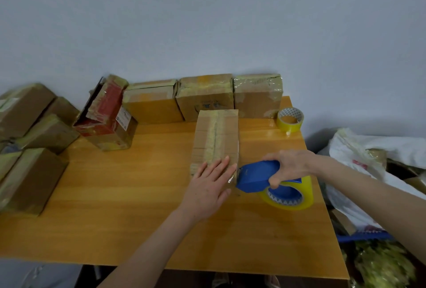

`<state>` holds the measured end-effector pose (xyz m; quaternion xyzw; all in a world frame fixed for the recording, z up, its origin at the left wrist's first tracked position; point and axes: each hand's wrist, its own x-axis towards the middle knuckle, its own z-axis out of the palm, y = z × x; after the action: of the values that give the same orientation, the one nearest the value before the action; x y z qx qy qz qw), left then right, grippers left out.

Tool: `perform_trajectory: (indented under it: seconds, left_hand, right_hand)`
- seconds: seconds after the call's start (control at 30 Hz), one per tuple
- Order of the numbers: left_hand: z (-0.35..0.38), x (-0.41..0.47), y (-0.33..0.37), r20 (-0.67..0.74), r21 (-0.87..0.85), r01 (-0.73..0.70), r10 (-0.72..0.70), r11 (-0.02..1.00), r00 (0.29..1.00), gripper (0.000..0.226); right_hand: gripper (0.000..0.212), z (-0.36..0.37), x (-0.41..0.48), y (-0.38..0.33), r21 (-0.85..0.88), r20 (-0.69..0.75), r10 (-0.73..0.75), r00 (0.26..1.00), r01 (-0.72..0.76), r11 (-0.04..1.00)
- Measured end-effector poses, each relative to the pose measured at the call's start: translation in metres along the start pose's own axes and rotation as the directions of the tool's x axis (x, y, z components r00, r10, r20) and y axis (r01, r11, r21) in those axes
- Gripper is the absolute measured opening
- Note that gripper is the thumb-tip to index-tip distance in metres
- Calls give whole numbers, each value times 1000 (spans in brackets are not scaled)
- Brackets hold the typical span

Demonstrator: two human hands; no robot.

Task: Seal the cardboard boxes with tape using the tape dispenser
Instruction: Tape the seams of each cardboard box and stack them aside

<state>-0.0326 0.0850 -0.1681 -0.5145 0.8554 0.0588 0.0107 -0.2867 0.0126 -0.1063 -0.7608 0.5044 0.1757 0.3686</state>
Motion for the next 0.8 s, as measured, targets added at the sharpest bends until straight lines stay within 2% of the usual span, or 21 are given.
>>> perform_trajectory:
  seconds: [0.1, 0.2, 0.27, 0.3, 0.33, 0.4, 0.47, 0.57, 0.67, 0.73, 0.8]
  left_hand:
    - [-3, 0, 2, 23, -13, 3, -2, 1000, 1000, 63]
    - [-3, -4, 1, 41, -13, -9, 9, 1000, 999, 63]
    - [-5, -4, 0, 32, -19, -4, 4, 1000, 999, 65]
    - [-6, -3, 0, 23, -18, 2, -2, 1000, 1000, 66]
    - [-8, -1, 2, 19, -17, 11, -11, 1000, 1000, 66]
    - [-10, 2, 5, 0, -34, 31, -31, 999, 1000, 63]
    - [-14, 4, 8, -28, -133, 53, -57, 990, 998, 60]
    - [-22, 5, 5, -114, -429, 144, -211, 892, 971, 54]
    - [-26, 5, -6, -211, -534, 207, -367, 820, 906, 48]
    - [-27, 0, -14, -211, -582, 246, -436, 775, 875, 47]
    - [-27, -9, -20, -183, -647, 282, -503, 709, 845, 47]
  right_hand:
    - [57, 2, 1, -1, -8, -1, 47, 999, -47, 999]
    - [48, 6, -3, 11, -96, -55, 207, 977, -212, 973]
    - [53, 7, -8, 24, -122, -79, 249, 965, -257, 959]
    - [53, 6, -9, 31, -23, -116, 243, 963, -247, 969]
    - [48, 6, -10, 35, 162, -166, 232, 958, -206, 965]
    - [36, 12, -9, 36, 556, -282, 257, 924, -61, 829]
    - [35, 26, 3, 31, 789, -305, 360, 882, 22, 614]
    - [53, 57, 30, 29, 962, -182, 528, 830, 39, 270]
    - [50, 73, 42, 21, 1000, -21, 542, 840, 21, 6]
    - [41, 81, 45, 18, 999, 25, 523, 852, -6, -39]
    - [46, 83, 43, 18, 996, 25, 573, 819, -71, 58]
